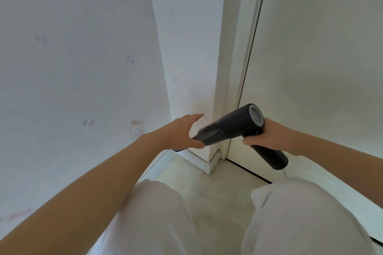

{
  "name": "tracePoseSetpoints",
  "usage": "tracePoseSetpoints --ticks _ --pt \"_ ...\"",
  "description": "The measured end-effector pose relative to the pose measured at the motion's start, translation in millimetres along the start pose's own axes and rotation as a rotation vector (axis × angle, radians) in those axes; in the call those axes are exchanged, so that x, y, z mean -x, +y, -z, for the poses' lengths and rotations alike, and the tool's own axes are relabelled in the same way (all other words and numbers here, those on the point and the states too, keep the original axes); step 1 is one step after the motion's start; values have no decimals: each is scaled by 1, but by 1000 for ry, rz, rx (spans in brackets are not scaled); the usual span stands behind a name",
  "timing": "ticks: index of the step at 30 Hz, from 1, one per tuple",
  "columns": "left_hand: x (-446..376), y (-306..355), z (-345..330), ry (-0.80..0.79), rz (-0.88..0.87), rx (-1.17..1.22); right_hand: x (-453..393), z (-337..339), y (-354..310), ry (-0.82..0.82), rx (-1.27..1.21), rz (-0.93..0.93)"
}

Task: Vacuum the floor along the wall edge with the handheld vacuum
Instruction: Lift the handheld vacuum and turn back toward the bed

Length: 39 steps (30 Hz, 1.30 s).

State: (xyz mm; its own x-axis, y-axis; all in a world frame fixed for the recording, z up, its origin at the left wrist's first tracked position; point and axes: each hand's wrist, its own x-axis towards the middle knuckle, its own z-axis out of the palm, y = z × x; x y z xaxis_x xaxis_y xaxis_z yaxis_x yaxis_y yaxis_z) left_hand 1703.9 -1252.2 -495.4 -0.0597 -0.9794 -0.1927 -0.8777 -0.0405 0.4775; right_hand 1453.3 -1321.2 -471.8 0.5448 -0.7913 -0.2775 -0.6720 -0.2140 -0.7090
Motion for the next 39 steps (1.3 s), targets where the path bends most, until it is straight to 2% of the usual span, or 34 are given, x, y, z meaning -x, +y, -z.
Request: tracePoseSetpoints --ticks 8,11,16,22,27,32,36,39 --pt "-9 -40 -12 457 -53 -60 -55 -28 -21 -40 -207 -60" --pt "-19 -53 -8 537 -94 -30 -76 -23 -27 -90 -222 -79" --pt "-12 -51 22 516 -58 11 -83 -2 -58 -215 -174 -96" --pt "25 -1 64 472 72 124 -53 47 -111 -366 -176 -144" --pt "57 53 122 479 163 180 -23 100 -165 -406 -154 -216" --pt "96 110 197 490 252 95 15 150 -240 -374 -218 -235" --pt "141 159 265 484 424 48 57 190 -307 -386 -301 -229" --pt "176 190 304 523 534 19 81 210 -347 -385 -256 -167"
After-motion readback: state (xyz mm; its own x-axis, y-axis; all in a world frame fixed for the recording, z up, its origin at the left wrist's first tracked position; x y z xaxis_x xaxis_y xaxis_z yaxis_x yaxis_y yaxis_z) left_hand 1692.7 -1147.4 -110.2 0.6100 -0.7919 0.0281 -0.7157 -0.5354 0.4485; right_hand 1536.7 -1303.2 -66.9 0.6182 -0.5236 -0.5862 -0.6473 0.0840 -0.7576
